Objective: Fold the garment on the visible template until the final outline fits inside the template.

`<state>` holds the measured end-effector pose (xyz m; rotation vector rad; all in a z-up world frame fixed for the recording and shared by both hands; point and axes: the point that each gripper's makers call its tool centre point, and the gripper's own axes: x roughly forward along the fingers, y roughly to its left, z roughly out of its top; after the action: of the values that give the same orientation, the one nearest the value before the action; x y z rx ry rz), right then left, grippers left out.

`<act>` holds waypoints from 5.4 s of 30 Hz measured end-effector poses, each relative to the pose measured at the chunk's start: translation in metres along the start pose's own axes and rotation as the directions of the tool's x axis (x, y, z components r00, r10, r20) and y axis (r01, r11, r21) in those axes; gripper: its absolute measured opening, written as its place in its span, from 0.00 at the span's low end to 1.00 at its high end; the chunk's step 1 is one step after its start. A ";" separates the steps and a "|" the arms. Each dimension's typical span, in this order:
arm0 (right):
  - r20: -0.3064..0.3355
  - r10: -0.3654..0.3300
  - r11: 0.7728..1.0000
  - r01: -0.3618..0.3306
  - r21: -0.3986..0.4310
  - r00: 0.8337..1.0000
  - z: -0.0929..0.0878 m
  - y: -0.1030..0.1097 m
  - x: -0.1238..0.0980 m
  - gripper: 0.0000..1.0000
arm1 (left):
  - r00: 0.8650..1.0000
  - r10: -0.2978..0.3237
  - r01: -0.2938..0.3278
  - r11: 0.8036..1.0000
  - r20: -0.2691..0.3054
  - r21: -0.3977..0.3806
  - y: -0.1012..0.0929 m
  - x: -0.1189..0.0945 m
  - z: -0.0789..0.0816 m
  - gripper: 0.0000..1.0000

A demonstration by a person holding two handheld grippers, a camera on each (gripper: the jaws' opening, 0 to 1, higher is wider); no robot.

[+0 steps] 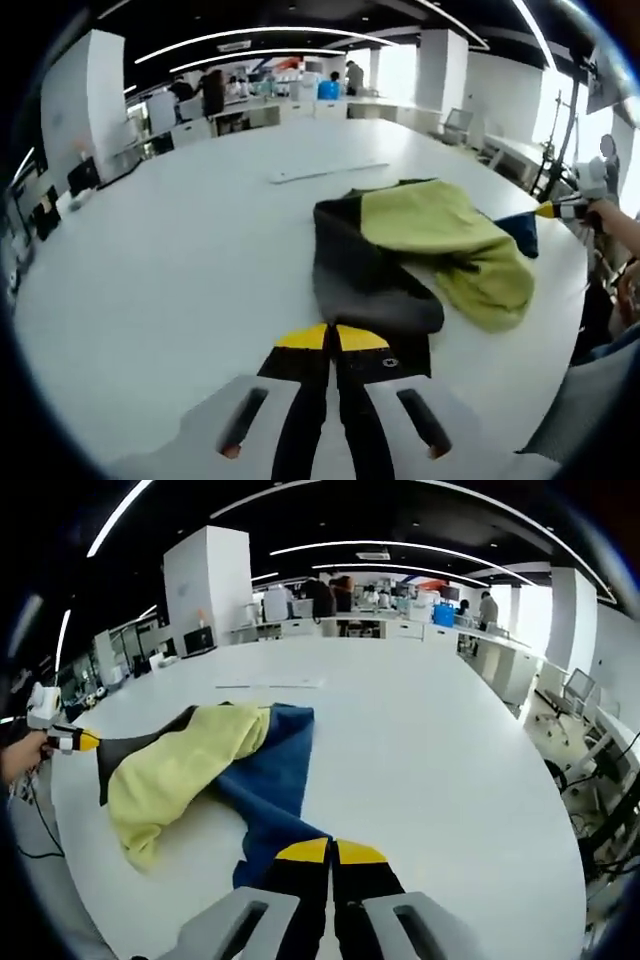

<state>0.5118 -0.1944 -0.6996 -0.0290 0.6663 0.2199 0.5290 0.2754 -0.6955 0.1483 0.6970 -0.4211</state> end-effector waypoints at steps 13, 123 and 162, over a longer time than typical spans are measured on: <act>-0.024 -0.094 0.995 0.093 -0.037 0.995 0.005 -0.045 0.007 0.00 | 0.996 0.037 -0.033 0.999 -0.087 0.043 0.037 0.017 -0.008 0.00; -0.215 -0.208 0.972 0.227 0.068 0.954 -0.028 -0.123 0.022 0.00 | 0.938 0.246 -0.203 0.961 -0.244 0.189 0.145 0.030 -0.036 0.00; -0.053 0.152 0.988 -0.154 -0.029 0.987 -0.005 -0.007 -0.015 0.97 | 0.994 0.073 -0.065 0.992 -0.077 0.105 0.048 -0.015 -0.048 0.62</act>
<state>0.4984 -0.2042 -0.6948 -0.0151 0.7156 0.3794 0.5108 0.3367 -0.7221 0.2870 0.7479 -0.3865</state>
